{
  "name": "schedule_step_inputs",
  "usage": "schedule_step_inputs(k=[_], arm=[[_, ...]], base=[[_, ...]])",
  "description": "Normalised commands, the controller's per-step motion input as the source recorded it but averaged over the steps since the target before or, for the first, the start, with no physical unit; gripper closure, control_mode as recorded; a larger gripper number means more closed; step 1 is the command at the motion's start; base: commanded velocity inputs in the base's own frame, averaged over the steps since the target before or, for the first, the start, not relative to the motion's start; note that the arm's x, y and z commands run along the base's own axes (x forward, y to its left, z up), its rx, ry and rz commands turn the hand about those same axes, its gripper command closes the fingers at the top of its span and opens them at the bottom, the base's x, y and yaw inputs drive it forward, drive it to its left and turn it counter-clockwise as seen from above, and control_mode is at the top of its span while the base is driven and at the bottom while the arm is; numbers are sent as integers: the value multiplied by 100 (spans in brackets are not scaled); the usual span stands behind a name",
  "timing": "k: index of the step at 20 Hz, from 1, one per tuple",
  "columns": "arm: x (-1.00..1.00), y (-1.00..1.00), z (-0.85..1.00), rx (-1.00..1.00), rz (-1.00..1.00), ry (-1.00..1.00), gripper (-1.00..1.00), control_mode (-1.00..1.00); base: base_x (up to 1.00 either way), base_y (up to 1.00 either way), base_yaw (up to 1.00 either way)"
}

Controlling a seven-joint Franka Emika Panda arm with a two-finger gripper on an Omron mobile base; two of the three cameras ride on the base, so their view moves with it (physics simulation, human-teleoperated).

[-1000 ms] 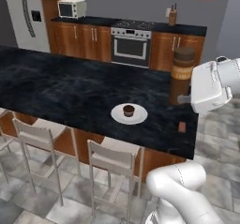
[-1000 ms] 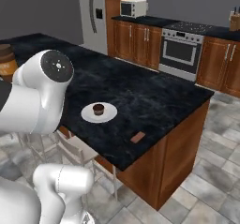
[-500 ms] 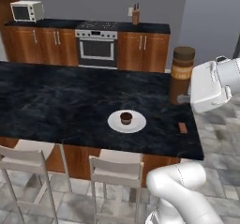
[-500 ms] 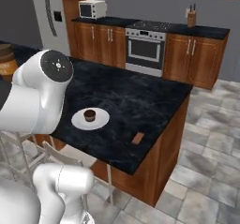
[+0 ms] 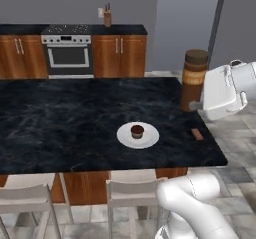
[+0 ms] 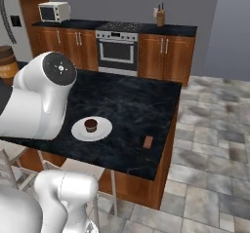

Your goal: Take the cinnamon bottle from the cabinet and place it on the dining table, next to the plate with the cupcake. Then take the chocolate from the dining counter and place it on the cupcake plate.

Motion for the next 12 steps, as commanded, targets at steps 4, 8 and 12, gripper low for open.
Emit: schedule_step_inputs(k=[4, 8, 12], arm=[[0, 0, 0, 0, 0, 0, 100, 100], [0, 0, 0, 0, 0, 0, 100, 100], [0, 0, 0, 0, 0, 0, 100, 100]], base=[[40, 56, -33], [46, 51, -20], [48, 28, -6]])
